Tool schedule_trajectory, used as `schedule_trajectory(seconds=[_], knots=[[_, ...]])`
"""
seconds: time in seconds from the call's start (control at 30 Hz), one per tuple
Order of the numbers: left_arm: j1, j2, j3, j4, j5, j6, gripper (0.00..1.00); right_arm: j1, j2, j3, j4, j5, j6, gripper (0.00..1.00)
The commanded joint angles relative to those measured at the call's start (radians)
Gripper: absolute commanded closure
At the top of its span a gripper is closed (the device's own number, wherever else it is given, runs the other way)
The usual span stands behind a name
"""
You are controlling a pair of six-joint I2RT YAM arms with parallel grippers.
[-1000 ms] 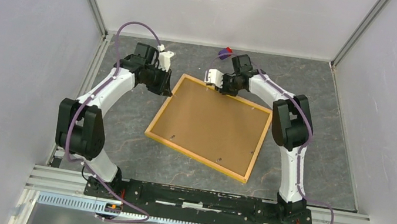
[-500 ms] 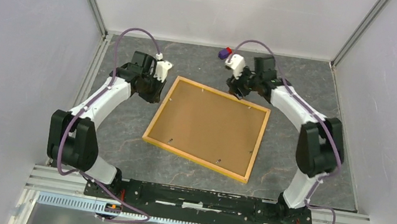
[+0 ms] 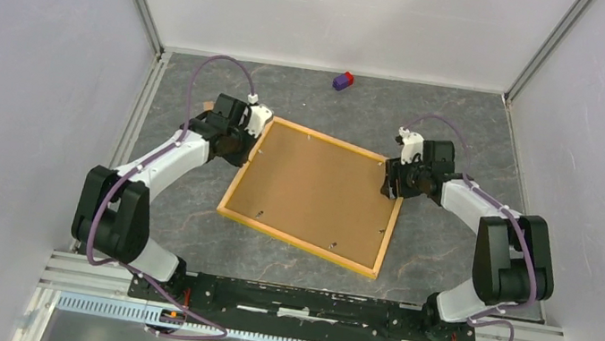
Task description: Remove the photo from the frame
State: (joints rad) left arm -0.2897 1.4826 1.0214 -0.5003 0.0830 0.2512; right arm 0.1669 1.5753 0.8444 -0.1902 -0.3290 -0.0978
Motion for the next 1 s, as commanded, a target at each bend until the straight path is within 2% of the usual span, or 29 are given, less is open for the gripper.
schedule_trajectory(seconds=[0.0, 0.17, 0.37, 0.5, 0.73, 0.97], knots=[[-0.018, -0.012, -0.03, 0.115, -0.079, -0.035, 0.98, -0.011, -0.062, -0.042, 0.045, 0.08, 0.094, 0.38], [-0.022, -0.018, -0.059, 0.166, -0.117, -0.04, 0.98, -0.016, -0.063, -0.07, 0.024, 0.096, 0.149, 0.39], [-0.023, -0.014, -0.075, 0.186, -0.113, -0.034, 0.98, -0.021, -0.203, -0.15, 0.067, 0.122, 0.196, 0.38], [-0.025, -0.001, -0.078, 0.198, -0.116, -0.023, 0.98, -0.025, -0.262, -0.203, 0.109, 0.194, 0.22, 0.33], [-0.031, 0.029, -0.081, 0.217, -0.124, -0.013, 0.98, -0.029, -0.123, -0.189, 0.097, 0.192, 0.207, 0.33], [-0.036, 0.075, -0.074, 0.229, -0.134, -0.003, 0.98, -0.031, -0.07, -0.211, 0.123, 0.171, 0.211, 0.36]])
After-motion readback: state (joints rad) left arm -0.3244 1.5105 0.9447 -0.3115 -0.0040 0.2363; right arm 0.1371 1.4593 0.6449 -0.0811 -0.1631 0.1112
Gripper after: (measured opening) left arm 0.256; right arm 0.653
